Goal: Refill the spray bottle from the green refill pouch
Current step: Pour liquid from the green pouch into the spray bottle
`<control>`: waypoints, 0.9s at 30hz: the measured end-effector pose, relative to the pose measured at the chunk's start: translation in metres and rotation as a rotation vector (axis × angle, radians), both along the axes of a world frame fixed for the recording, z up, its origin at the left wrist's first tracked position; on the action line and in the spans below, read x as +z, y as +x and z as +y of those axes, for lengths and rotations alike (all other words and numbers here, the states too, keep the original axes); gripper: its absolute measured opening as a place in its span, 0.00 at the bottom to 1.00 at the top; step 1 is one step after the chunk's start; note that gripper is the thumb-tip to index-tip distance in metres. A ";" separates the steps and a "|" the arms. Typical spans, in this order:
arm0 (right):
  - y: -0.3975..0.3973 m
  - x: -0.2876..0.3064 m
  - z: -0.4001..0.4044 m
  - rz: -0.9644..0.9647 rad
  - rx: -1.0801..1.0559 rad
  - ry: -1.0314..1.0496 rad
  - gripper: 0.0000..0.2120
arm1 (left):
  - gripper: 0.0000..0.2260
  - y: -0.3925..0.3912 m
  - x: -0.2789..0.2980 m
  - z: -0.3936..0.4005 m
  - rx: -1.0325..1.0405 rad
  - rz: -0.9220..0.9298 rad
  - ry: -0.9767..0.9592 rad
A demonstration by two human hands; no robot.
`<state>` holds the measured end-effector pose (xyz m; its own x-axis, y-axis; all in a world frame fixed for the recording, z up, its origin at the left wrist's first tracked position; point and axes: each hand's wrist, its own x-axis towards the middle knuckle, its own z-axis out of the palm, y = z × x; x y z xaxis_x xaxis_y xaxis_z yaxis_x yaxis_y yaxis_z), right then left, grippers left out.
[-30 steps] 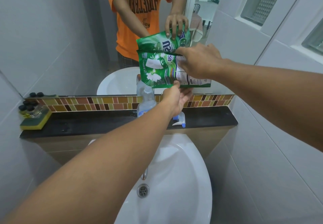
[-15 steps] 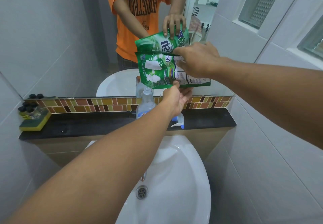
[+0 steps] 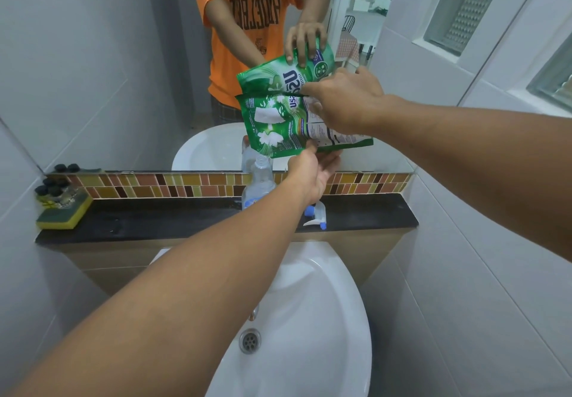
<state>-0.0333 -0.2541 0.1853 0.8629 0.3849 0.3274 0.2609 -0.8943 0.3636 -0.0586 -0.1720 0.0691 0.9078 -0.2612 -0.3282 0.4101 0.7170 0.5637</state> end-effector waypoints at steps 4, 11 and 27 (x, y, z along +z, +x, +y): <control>0.001 0.004 0.002 -0.002 0.002 -0.018 0.12 | 0.12 0.002 0.002 -0.001 0.008 0.000 -0.001; 0.003 0.010 0.007 -0.001 0.031 -0.069 0.10 | 0.13 0.004 0.006 -0.002 0.012 0.007 -0.008; 0.006 0.016 0.017 -0.028 0.077 -0.149 0.05 | 0.14 0.006 0.013 0.000 0.038 0.020 -0.050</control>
<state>-0.0273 -0.2373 0.2015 0.8203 0.4957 0.2853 0.3147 -0.8077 0.4986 -0.0526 -0.1722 0.0819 0.9106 -0.2436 -0.3338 0.3932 0.7594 0.5184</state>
